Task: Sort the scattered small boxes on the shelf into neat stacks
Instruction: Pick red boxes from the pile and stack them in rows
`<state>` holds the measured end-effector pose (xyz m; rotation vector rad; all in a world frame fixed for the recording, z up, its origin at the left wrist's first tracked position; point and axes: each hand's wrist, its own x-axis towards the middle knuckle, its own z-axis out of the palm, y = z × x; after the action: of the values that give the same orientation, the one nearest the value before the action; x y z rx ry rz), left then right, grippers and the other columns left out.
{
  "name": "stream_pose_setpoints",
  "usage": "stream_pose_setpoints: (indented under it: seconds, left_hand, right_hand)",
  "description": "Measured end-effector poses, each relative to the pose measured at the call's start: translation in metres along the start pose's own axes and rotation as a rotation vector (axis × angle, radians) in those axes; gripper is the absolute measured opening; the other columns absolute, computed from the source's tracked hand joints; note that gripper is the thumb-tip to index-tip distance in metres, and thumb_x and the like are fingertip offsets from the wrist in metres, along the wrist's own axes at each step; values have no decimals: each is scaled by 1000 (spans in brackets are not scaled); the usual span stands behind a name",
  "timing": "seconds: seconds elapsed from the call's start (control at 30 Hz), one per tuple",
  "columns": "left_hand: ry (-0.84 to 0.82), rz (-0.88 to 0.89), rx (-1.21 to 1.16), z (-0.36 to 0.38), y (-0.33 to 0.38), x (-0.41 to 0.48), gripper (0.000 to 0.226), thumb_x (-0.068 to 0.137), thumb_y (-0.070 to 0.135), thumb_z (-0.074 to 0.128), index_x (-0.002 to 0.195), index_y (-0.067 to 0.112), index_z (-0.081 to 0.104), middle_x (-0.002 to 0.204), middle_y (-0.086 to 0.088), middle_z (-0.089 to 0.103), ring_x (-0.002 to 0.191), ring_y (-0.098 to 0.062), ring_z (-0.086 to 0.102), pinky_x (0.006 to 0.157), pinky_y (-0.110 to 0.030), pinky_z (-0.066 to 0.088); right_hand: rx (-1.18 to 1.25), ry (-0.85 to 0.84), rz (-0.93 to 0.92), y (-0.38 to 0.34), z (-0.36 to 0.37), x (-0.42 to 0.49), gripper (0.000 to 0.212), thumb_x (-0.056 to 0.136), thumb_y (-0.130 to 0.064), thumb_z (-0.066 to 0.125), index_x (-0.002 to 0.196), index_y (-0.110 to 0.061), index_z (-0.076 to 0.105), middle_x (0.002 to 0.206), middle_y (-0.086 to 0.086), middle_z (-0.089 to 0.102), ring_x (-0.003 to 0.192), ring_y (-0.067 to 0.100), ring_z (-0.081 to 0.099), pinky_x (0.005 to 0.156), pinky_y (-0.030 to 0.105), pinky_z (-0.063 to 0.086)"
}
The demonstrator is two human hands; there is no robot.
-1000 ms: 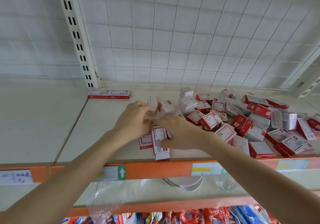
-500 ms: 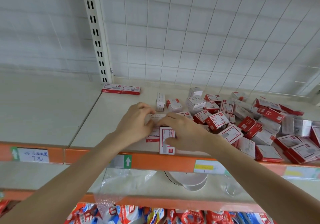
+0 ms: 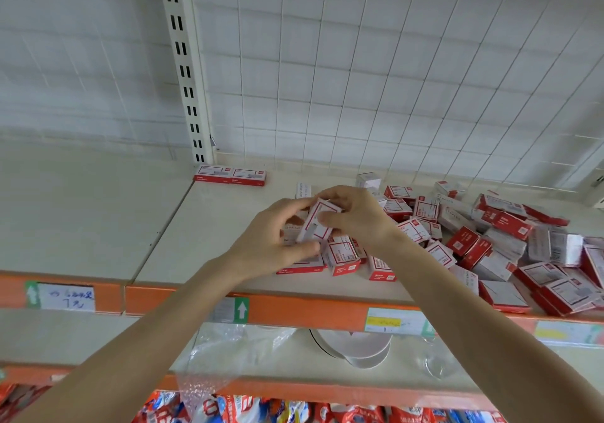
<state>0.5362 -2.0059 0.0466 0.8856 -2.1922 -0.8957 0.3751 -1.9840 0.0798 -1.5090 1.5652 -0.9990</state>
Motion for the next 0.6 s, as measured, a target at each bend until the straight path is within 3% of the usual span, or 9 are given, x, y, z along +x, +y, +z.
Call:
stream_pose_setpoints:
  seconds: [0.1, 0.2, 0.3, 0.4, 0.5, 0.6]
  left_hand:
    - [-44, 105, 108, -2, -5, 5, 91, 65, 30, 78, 139, 34, 25, 137, 8, 36, 123, 1, 39, 100, -10, 32]
    - [-4, 118, 271, -5, -9, 11, 98, 66, 30, 82, 145, 18, 24, 146, -1, 31, 132, -14, 33, 107, -29, 33]
    - [20, 198, 332, -12, -11, 14, 94, 61, 37, 82, 140, 11, 38, 135, -5, 45, 122, -19, 46, 100, -36, 42]
    - [166, 184, 420, -18, -12, 16, 91, 58, 42, 81, 133, 5, 47, 127, -11, 52, 114, -26, 53, 93, -38, 46]
    - [380, 80, 466, -15, -11, 20, 87, 57, 33, 86, 129, 0, 49, 120, -17, 55, 107, -33, 56, 83, -40, 49]
    - [406, -17, 482, -11, -14, 23, 88, 61, 33, 83, 133, 0, 44, 123, -18, 51, 113, -35, 50, 84, -40, 48]
  right_hand:
    - [238, -51, 128, -4, 0, 7, 22, 85, 8, 52, 101, -5, 59, 90, 10, 62, 80, 21, 63, 71, 35, 55]
    - [296, -109, 180, -7, 3, 11, 21, 85, 7, 53, 97, -10, 59, 88, 9, 61, 80, 20, 63, 69, 32, 55]
    - [382, -114, 192, -10, 7, 14, 18, 85, 5, 55, 94, -10, 58, 86, 10, 62, 80, 22, 63, 72, 37, 54]
    - [563, -110, 226, -10, 13, 15, 15, 85, 1, 56, 98, -6, 57, 85, 10, 63, 76, 23, 63, 65, 35, 57]
    - [574, -19, 230, -11, 27, 16, 19, 88, 0, 52, 106, -4, 54, 84, 8, 62, 69, 17, 61, 54, 24, 52]
    - [534, 79, 244, -13, 38, 23, 24, 88, 5, 46, 109, -3, 53, 87, 11, 61, 69, 19, 59, 57, 26, 50]
